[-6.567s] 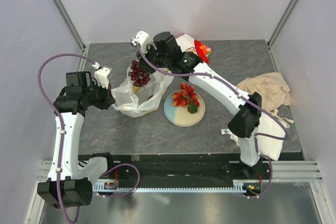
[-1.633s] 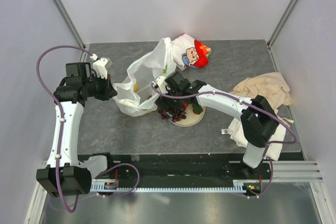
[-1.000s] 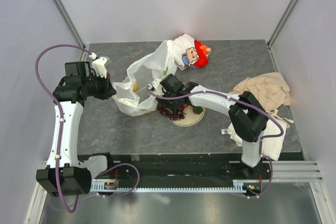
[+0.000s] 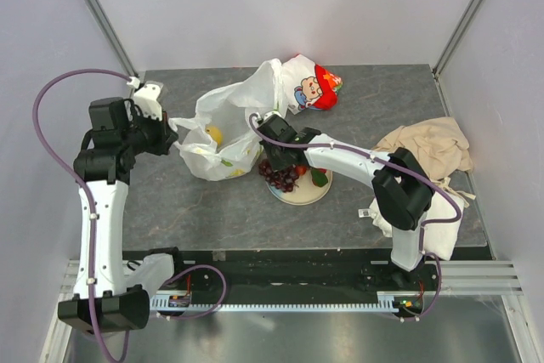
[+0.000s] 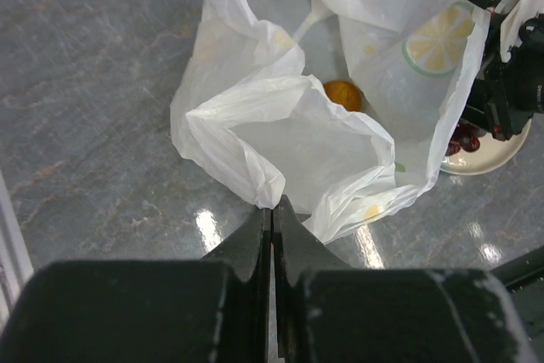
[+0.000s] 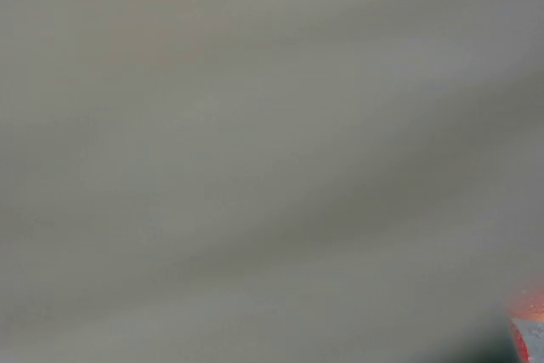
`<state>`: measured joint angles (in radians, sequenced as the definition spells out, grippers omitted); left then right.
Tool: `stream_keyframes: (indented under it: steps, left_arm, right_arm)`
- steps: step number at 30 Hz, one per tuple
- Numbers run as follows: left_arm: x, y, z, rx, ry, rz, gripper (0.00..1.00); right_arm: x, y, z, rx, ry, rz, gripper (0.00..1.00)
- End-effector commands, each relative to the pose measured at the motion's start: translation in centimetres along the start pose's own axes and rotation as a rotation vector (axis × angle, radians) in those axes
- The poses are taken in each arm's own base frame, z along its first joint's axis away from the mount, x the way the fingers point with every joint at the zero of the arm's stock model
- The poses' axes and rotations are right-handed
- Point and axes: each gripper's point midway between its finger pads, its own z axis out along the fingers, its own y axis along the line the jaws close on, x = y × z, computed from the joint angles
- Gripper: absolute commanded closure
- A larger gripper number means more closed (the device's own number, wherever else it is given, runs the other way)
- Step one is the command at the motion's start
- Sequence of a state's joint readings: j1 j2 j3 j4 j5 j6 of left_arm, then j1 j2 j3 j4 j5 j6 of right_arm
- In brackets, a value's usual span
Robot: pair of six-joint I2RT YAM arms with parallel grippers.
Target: Take the fake fruits out of the plastic bag
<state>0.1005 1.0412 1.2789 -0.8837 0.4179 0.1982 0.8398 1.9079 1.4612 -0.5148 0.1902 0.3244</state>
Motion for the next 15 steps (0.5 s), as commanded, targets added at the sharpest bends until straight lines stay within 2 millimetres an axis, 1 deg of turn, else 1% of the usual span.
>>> stream_keyframes:
  steps: [1,3,8,11,13,15]
  left_arm:
    - [-2.6,0.8,-1.6,-0.076,-0.121,0.026,0.98]
    - [-2.3,0.8,-1.3,-0.076,-0.111,0.019,0.99]
    - [-2.1,0.6,-1.1,-0.063,-0.106,0.002,0.98]
    - [-2.0,0.8,-1.0,-0.067,-0.103,0.005,0.99]
    - [-1.9,0.7,-1.1,-0.064,-0.104,0.008,0.99]
    - [-1.8,0.6,-1.1,-0.061,-0.101,0.008,0.98]
  right_arm:
    - [-2.2,-1.1,-2.4,0.061,-0.059,0.115,1.0]
    - [-2.1,-1.2,-2.6,0.063,-0.052,0.137,1.0]
    - [-1.5,-2.2,-2.9,0.089,-0.028,0.209,1.0]
    - [-1.2,-2.7,-2.6,0.096,-0.014,0.256,1.0]
    - [-1.4,-3.0,-2.4,0.104,-0.018,0.273,1.0]
    - [-1.5,-2.9,-1.6,0.105,-0.02,0.277,1.0]
